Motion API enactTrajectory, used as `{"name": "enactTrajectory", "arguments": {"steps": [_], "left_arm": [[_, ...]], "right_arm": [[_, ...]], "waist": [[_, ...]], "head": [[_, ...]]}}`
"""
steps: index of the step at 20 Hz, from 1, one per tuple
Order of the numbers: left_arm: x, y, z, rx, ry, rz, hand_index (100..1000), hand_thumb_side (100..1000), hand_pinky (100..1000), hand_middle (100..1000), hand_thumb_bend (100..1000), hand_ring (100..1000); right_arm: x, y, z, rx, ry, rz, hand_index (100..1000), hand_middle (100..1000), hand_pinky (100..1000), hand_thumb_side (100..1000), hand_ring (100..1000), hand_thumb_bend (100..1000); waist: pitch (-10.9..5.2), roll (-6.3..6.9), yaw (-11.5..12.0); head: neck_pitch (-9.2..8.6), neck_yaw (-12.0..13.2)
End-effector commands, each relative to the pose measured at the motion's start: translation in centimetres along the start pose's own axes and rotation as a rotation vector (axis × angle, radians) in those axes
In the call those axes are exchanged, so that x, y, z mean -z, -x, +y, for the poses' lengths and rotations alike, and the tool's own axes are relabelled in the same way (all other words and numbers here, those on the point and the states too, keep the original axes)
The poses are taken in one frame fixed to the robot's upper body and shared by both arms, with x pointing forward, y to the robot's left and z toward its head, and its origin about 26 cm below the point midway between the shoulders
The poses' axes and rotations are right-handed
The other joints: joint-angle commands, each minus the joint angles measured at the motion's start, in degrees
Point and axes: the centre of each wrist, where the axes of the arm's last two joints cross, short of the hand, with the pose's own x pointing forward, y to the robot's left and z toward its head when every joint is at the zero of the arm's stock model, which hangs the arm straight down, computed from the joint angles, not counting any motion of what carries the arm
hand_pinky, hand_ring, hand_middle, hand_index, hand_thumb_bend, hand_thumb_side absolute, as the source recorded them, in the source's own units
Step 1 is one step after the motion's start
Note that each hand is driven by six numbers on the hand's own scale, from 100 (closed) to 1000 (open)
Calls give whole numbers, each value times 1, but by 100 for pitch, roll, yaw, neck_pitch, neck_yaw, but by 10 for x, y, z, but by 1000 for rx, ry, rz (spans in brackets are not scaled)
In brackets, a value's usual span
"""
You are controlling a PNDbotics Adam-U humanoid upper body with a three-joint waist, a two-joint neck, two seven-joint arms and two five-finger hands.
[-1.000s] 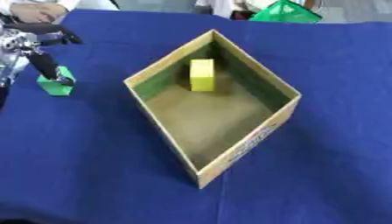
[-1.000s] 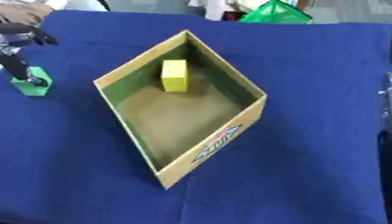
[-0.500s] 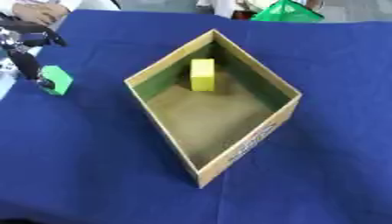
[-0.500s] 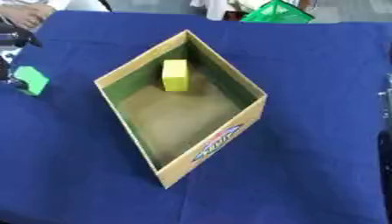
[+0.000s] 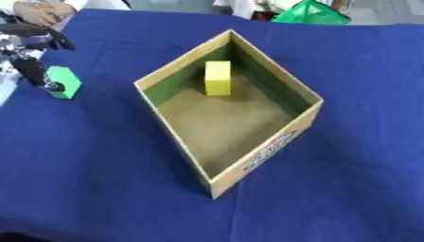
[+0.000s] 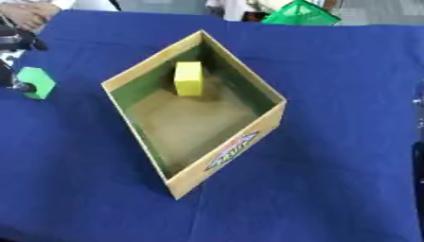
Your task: Pick up objects on the table and place them in the box.
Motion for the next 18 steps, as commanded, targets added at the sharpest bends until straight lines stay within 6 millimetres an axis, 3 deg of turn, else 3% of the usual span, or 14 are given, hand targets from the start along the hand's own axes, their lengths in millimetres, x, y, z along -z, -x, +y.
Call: {"name": "enactTrajectory", "arguments": {"steps": [1,4,5,9,17,18], "left_arm": [[-13,6,23,23,-33,10,894,100,844,863,555,887],[-15,7,25,19,-18,12,894,100,844,863,555,887],[-17,9,25,34,-6,17,905,100,862,887,646,900],[-25,15,27,135,59,34,914,105,870,912,723,912],[-30,22,22,208,97,78,917,100,868,918,722,915],[-29,22,22,207,93,79,920,100,857,920,686,908]], "right_arm": [[5,-7,-5,-9,3,-34,843,639,843,1000,857,180],[5,-7,-6,-10,4,-32,843,639,843,1000,857,180],[4,-7,-6,-11,5,-31,843,640,843,1000,858,182],[3,-7,-7,-16,7,-29,843,640,843,1000,857,183],[3,-7,-6,-14,6,-28,843,640,843,1000,857,182],[3,-7,-6,-13,6,-28,843,639,843,1000,857,181]], "waist": [[-172,34,23],[-185,42,36],[-202,56,55],[-246,86,107],[-258,80,114],[-252,74,110]], "head": [[32,8],[41,-1],[52,-25],[81,-75],[66,-62],[65,-54]]}}
